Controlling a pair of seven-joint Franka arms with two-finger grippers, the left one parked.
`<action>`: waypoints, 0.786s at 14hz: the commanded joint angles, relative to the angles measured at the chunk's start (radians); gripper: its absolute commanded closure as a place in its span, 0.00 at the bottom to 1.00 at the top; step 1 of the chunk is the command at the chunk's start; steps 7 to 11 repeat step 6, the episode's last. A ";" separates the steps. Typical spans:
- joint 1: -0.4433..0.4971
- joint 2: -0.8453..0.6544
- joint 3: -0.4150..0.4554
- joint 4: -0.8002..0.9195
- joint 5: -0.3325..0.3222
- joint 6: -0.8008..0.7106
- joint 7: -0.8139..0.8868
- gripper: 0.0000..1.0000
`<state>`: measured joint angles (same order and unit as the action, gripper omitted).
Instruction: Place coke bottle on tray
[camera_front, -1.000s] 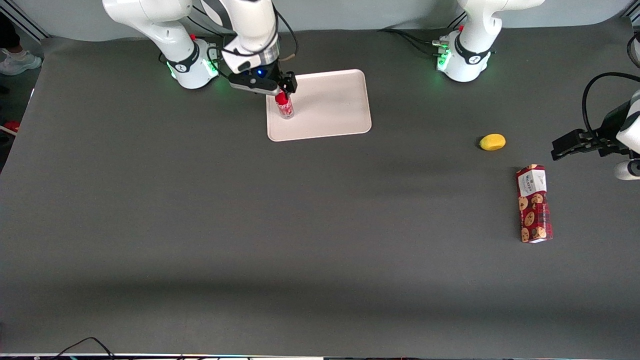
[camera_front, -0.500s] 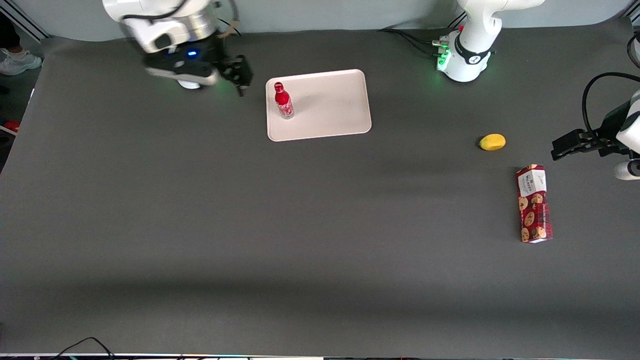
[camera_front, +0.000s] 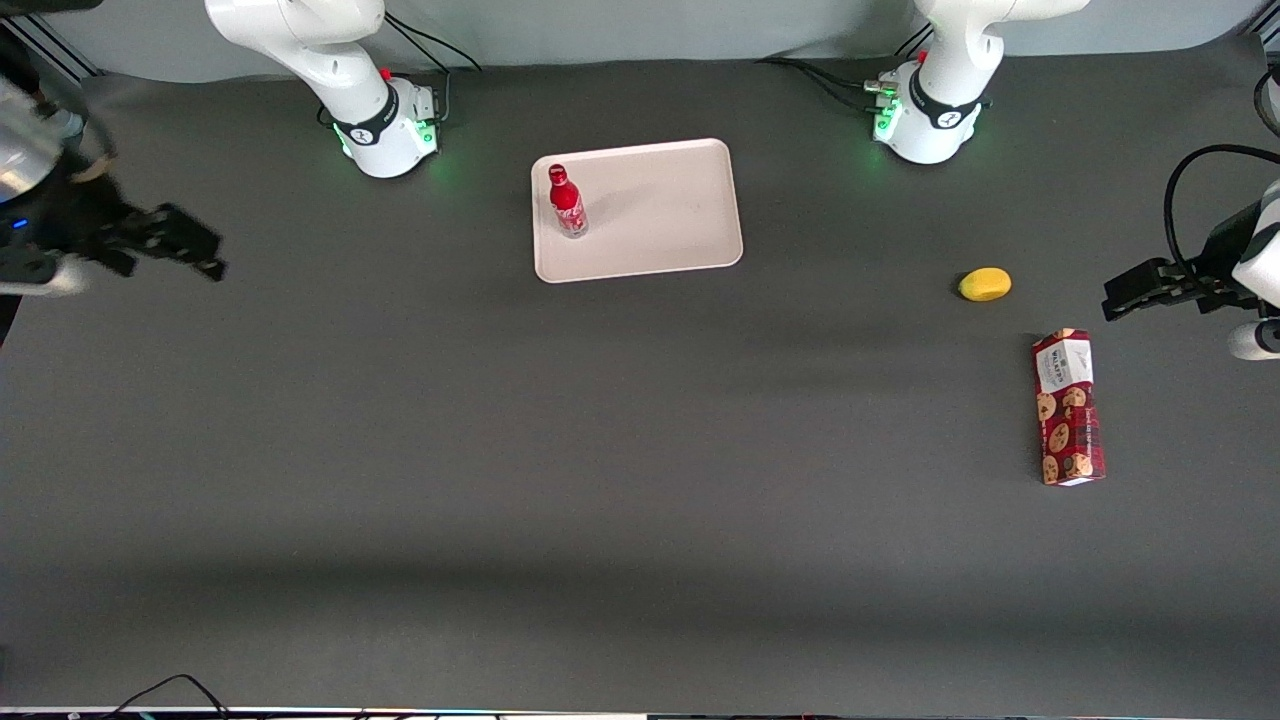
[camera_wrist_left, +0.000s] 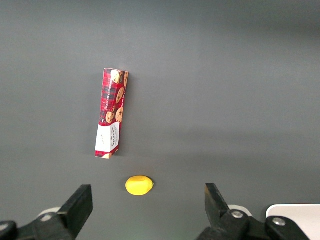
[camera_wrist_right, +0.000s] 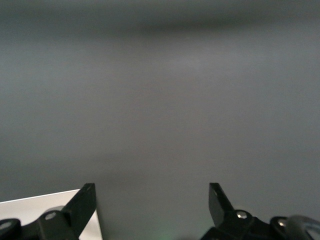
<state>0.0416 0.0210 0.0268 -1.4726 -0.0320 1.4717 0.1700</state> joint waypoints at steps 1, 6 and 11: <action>0.018 0.051 -0.074 0.015 -0.002 0.025 -0.104 0.00; 0.020 0.076 -0.082 0.037 0.018 0.038 -0.101 0.00; 0.020 0.076 -0.082 0.037 0.018 0.038 -0.101 0.00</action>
